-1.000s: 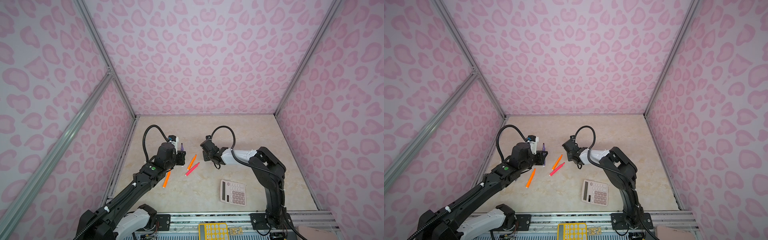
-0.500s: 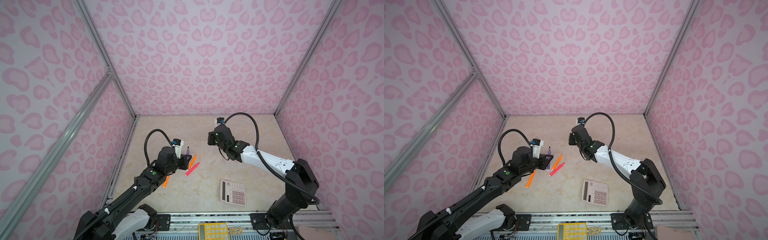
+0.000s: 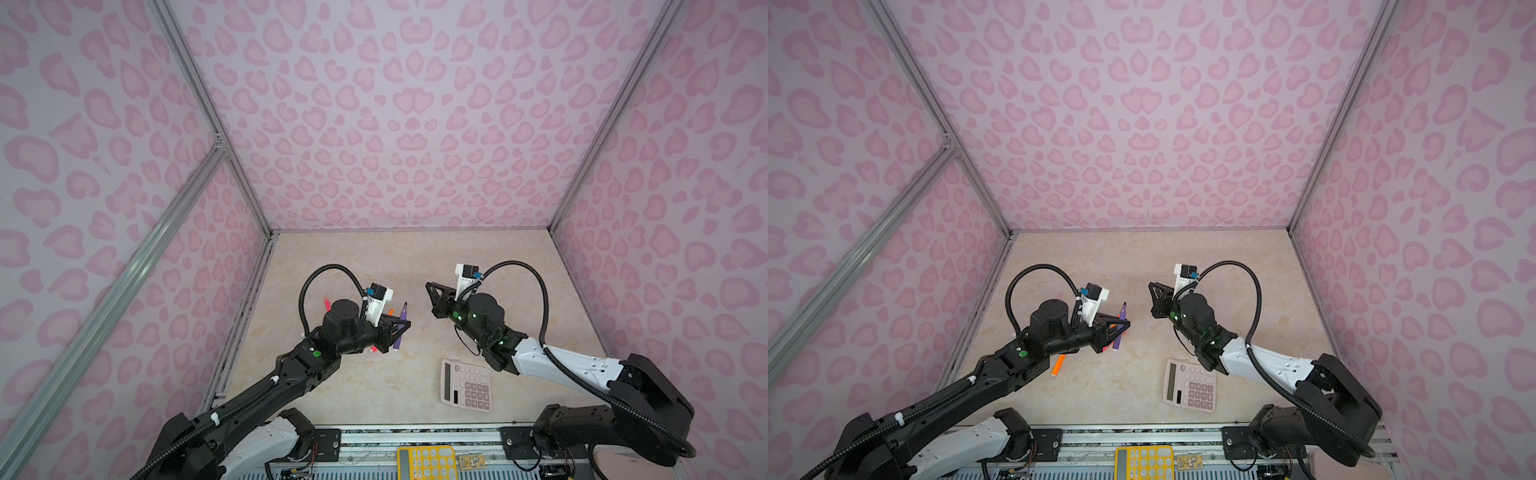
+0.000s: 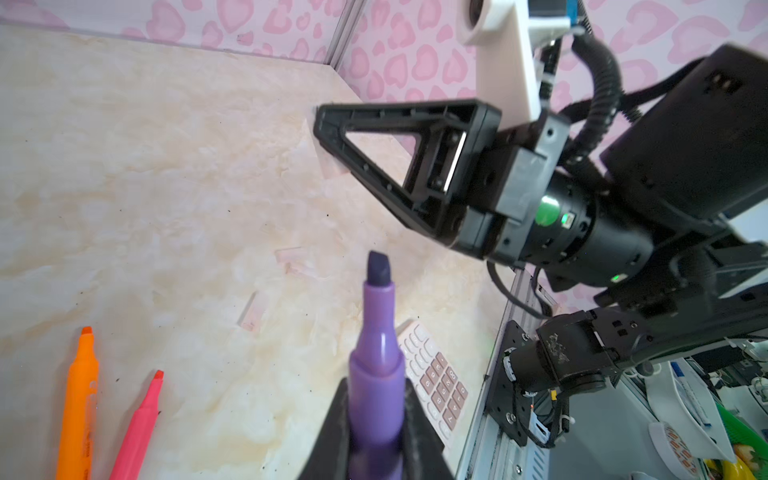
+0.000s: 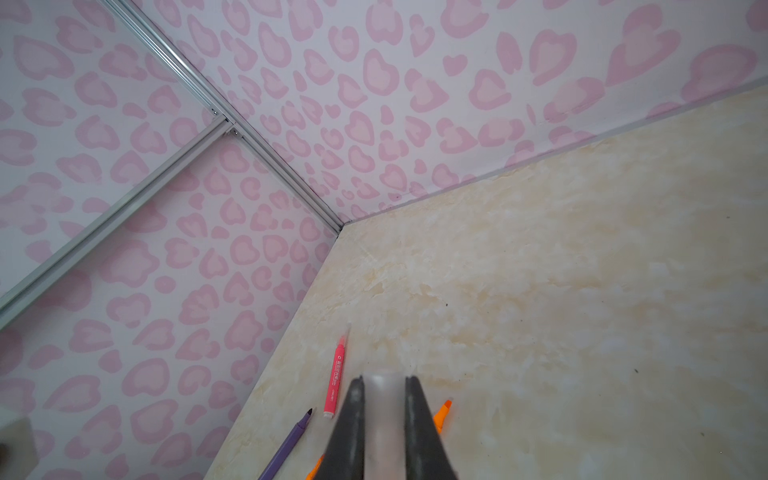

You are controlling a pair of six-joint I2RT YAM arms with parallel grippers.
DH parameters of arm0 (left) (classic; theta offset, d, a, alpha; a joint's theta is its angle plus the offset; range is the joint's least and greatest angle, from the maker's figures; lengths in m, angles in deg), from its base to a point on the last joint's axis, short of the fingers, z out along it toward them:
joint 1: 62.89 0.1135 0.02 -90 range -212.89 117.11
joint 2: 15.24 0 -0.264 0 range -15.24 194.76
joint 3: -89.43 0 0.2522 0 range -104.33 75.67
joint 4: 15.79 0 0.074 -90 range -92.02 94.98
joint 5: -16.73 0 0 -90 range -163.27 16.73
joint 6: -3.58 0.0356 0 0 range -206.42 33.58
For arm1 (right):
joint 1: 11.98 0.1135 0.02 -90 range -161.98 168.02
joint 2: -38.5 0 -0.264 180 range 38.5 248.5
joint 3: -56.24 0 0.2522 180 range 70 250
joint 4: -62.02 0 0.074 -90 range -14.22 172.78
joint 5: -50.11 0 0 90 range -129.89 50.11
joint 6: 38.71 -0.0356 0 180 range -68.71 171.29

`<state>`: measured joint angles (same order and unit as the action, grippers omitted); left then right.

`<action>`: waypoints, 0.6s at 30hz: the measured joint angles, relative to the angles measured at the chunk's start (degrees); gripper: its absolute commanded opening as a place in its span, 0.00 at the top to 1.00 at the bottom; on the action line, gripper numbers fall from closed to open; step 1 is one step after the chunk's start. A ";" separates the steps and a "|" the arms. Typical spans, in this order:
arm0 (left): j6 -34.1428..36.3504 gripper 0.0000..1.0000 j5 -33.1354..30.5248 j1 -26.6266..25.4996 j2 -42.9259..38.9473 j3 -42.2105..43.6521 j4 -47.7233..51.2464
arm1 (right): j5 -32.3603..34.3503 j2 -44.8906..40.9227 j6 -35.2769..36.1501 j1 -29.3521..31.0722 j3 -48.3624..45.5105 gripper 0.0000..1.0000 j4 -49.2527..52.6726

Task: Insert the pens into the pen caps
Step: 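Bring the held cap toward the purple marker in the left gripper, then lower the cap onto the purple marker tip with the right gripper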

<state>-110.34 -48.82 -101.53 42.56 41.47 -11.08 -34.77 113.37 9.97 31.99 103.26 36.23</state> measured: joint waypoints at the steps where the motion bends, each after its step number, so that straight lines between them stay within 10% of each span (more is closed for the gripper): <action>1: 0.04 0.97 -0.07 0.00 -0.26 0.00 -0.02 | 1.38 -0.68 -0.09 0.44 -1.31 1.00 -2.05; 18: -1.18 0.97 -2.23 -0.11 1.88 0.00 -0.22 | -6.03 6.27 1.20 4.96 -0.48 1.00 -23.37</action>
<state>-111.52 -51.05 -101.64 44.44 41.47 -11.30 -40.80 119.65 11.17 36.95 102.78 12.87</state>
